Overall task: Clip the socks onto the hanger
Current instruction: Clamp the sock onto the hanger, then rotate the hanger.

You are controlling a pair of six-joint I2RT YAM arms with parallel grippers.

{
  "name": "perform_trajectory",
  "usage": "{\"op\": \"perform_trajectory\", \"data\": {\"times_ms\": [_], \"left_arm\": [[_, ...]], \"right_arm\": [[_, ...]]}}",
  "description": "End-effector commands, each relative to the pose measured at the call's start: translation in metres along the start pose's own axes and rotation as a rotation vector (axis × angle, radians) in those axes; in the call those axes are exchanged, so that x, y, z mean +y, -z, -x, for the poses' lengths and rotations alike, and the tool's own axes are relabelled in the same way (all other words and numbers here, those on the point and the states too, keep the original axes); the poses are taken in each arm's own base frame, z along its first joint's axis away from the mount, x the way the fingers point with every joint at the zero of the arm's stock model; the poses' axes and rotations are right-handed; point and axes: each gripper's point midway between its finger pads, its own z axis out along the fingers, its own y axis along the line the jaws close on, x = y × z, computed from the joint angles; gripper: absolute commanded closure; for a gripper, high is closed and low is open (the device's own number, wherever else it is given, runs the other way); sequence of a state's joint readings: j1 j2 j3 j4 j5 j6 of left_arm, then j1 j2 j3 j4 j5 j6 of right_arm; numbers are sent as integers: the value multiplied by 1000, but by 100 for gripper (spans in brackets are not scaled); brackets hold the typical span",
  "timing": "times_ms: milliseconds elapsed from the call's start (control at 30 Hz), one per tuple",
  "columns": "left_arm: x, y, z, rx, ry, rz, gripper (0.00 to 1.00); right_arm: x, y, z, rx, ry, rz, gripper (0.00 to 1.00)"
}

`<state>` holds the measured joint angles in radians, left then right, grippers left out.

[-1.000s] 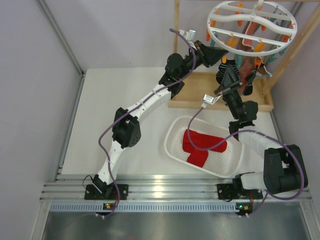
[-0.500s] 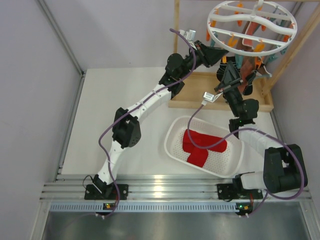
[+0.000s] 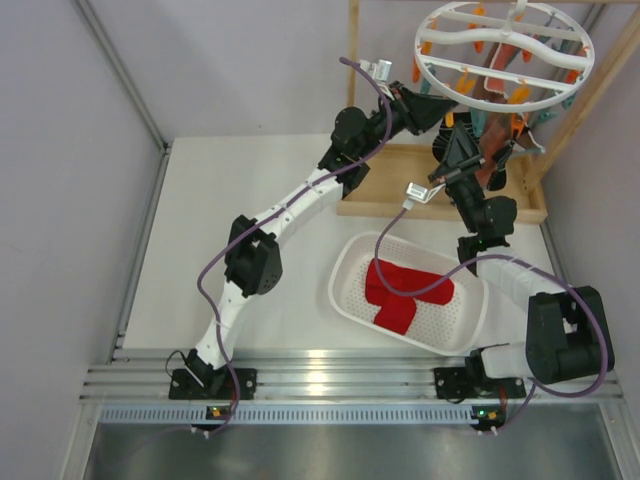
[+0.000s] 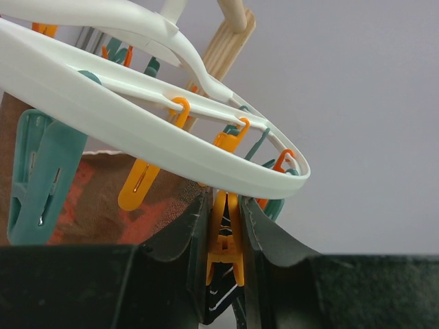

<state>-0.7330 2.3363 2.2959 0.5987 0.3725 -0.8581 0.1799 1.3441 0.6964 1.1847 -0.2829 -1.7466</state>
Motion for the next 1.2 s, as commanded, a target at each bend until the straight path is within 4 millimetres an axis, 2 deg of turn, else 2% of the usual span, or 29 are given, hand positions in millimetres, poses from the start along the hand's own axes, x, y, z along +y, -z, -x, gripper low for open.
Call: {"op": "perform_trajectory", "data": {"times_ms": [0,233,333,533,600,633,667,733,1033,1167], "left_arm": [[-38,-2,22,-26,-6,-77,86],[-40,-3,24,-32,-5,-74,63],[-40,-2,29,-42,-16,-70,57],[-48,-3,40,-65,-29,-79,52],[-51,-2,44,-70,-33,-84,42],[-54,-2,46,-71,-35,-88,34],[-57,-2,46,-68,-35,-93,17],[-61,-1,53,-74,-34,-98,3],[-78,13,72,-61,-52,-119,2],[-69,21,71,-43,-58,-92,2]], "right_arm": [[-29,-5,-7,9,18,-78,100],[-33,-6,-10,19,13,-87,100],[-33,-7,-11,22,7,-85,100],[-39,-10,-17,41,4,-101,100],[-41,-11,-19,49,4,-106,100],[-41,-12,-20,52,-2,-107,100],[-43,-11,-22,60,-5,-109,100],[-43,-11,-23,65,-8,-105,100],[-34,-1,-48,134,-42,-59,100],[-27,7,-68,193,-75,-25,100]]}}
